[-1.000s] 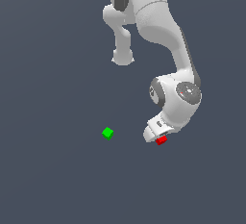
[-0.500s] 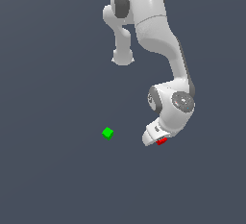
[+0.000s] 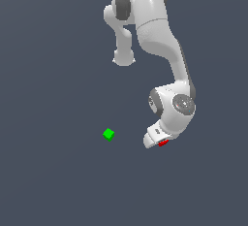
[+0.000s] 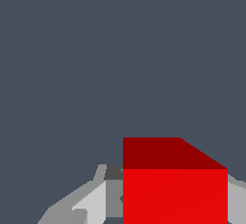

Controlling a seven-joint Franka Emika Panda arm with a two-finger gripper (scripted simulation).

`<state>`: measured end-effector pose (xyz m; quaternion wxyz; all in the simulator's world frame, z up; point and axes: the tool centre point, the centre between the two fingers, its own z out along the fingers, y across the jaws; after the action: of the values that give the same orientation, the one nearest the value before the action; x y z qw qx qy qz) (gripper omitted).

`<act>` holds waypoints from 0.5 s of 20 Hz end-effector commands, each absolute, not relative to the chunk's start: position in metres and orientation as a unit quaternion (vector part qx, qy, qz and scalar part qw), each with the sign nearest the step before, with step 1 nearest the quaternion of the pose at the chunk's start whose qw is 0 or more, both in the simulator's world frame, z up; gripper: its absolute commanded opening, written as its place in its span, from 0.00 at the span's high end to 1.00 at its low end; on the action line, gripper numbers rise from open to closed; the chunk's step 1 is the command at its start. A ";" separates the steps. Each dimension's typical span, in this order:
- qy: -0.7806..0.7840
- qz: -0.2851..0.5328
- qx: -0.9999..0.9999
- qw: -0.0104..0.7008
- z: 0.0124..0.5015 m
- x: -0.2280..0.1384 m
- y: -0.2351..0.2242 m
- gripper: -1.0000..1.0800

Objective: Stack the red cube on top of the green cube.

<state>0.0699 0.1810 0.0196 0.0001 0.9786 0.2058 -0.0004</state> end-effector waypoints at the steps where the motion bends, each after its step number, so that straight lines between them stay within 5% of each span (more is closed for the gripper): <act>1: 0.206 0.000 0.979 0.000 0.020 0.070 0.181 1.00; 10: 0.206 0.000 0.979 0.000 0.025 0.070 0.181 1.00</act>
<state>0.0692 0.1809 0.0214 0.0000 0.9786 0.2059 -0.0011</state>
